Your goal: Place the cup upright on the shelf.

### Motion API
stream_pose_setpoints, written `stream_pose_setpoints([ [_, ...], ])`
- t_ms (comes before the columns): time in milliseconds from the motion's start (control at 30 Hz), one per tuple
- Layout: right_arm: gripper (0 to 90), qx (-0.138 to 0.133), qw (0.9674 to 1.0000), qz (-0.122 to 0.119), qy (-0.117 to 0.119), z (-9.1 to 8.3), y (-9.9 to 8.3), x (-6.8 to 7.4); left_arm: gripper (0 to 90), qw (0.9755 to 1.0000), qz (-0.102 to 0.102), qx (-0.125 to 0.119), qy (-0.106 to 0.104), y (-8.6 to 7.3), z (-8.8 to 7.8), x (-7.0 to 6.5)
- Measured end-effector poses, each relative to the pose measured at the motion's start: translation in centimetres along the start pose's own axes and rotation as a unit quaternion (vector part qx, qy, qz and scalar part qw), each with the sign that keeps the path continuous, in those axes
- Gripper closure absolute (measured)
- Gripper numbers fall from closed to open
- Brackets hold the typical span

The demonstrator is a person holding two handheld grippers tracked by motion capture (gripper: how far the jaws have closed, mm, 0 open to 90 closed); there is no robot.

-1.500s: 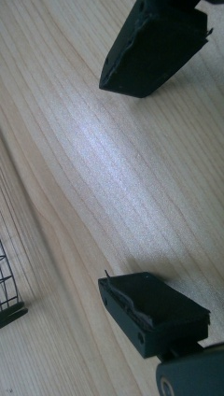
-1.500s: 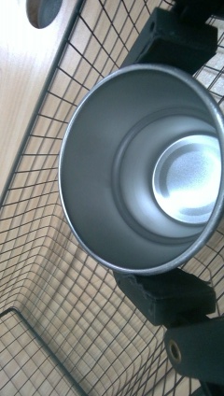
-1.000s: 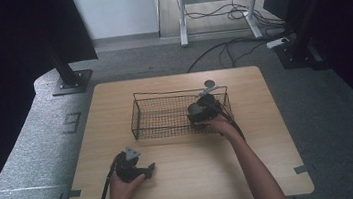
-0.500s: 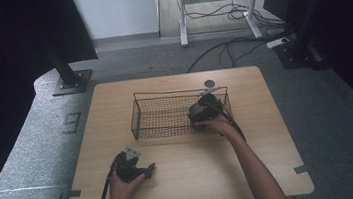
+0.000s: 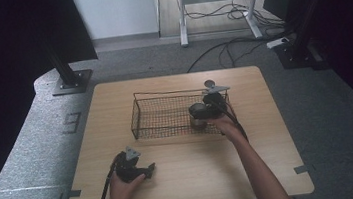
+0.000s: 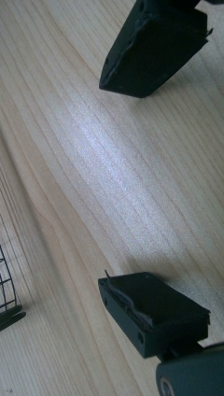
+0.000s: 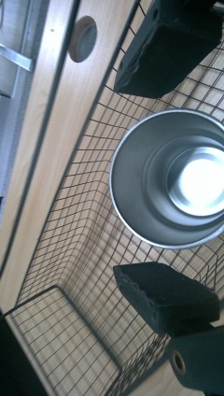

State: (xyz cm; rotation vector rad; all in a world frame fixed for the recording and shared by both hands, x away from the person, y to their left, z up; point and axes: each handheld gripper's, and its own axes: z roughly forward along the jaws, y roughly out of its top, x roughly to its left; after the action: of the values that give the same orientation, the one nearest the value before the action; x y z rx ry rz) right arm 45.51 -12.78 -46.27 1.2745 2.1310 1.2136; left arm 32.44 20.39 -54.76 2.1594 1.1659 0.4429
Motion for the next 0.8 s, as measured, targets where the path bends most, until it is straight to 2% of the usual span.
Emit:
stream_pose_setpoints([
  [400, 13.0, -0.042, 0.9991, -0.007, 0.005, -2.8, -0.4, 0.4, 6.9, 1.0, 0.0, 0.0, 0.0, 0.0, 0.0, 0.0],
  [467, 14.0, -0.052, 0.9985, -0.011, 0.011, -3.8, -0.6, 0.6, 6.9, 1.0, 0.001, 0.0, -0.001, 0.0, 0.0, 0.0],
  [633, 15.6, -0.071, 0.9973, -0.012, 0.016, -5.6, -1.4, 0.8, 6.9, 1.0, 0.0, 0.0, 0.0, 0.0, 0.0, 0.0],
  [800, 16.4, -0.078, 0.9968, -0.014, 0.016, -7.2, -2.6, 1.1, 7.0, 1.0, 0.001, 0.0, 0.0, 0.0, 0.0, 0.0],
])
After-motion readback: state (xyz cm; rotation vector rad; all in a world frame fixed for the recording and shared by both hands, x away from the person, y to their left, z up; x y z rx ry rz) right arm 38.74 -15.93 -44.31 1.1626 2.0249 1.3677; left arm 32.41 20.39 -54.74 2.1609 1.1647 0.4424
